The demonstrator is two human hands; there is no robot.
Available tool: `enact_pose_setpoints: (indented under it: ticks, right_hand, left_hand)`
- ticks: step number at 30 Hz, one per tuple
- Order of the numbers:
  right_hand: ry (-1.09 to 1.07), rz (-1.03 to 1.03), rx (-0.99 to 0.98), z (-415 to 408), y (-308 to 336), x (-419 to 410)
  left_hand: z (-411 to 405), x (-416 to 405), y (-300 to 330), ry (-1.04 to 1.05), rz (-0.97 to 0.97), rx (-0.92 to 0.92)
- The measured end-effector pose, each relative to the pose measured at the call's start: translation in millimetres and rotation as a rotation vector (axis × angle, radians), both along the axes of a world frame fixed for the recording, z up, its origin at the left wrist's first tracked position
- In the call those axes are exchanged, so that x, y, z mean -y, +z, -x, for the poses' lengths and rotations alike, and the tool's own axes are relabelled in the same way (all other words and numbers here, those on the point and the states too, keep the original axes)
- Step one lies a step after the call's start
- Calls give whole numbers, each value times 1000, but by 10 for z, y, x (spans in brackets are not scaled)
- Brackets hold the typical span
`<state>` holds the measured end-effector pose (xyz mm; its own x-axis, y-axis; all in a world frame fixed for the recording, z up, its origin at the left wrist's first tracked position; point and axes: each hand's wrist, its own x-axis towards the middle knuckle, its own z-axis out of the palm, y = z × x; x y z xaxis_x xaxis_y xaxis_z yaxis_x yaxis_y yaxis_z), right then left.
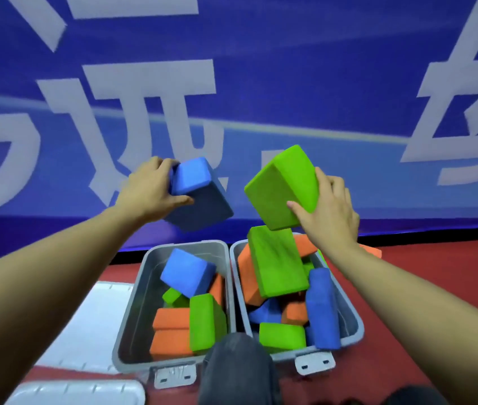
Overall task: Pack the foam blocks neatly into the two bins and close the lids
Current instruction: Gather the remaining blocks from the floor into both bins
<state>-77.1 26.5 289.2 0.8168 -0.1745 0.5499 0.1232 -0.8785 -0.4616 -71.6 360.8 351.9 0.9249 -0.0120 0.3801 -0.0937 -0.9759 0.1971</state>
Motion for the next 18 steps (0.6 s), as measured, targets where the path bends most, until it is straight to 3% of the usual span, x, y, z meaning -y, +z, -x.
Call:
enact_pose_setpoints:
  ticks: [6,14,18]
  right_hand:
    - [165,128,-104,-239,-717,-998]
    - [201,185,-206,-708,-1546,-1694]
    - [243,157,-216,-962,-1807,-1831]
  left_hand:
    - [97,-899,-999,279,14,-109]
    - [-218,-1574,-2399,844,713,-265]
    - [-416,-1549,-2789,955,794,-238]
